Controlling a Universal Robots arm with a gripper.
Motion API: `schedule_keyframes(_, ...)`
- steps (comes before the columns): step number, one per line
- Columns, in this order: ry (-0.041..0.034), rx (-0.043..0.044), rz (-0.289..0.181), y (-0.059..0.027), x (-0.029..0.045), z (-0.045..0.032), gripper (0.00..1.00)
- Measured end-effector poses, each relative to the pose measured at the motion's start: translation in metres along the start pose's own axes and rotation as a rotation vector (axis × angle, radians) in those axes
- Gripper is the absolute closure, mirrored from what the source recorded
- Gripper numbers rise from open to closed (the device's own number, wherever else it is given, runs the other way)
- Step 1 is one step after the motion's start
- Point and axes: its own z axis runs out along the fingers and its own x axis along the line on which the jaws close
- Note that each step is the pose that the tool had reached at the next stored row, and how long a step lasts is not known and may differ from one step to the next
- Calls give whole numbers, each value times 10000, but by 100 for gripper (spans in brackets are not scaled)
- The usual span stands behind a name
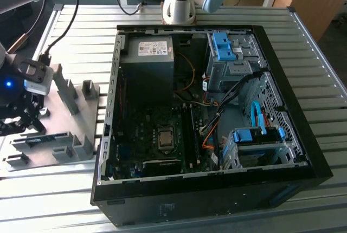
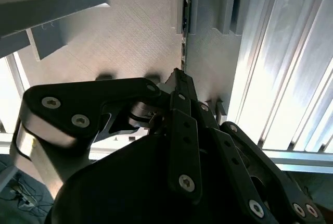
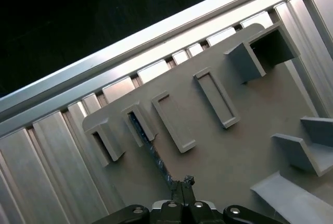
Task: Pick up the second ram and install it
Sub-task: 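Pick up the second ram and move it above second insertion slot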
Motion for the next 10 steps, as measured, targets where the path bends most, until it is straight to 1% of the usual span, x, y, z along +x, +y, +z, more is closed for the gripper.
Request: schedule_keyframes(10,5,-20,-748,0,0,0,90)
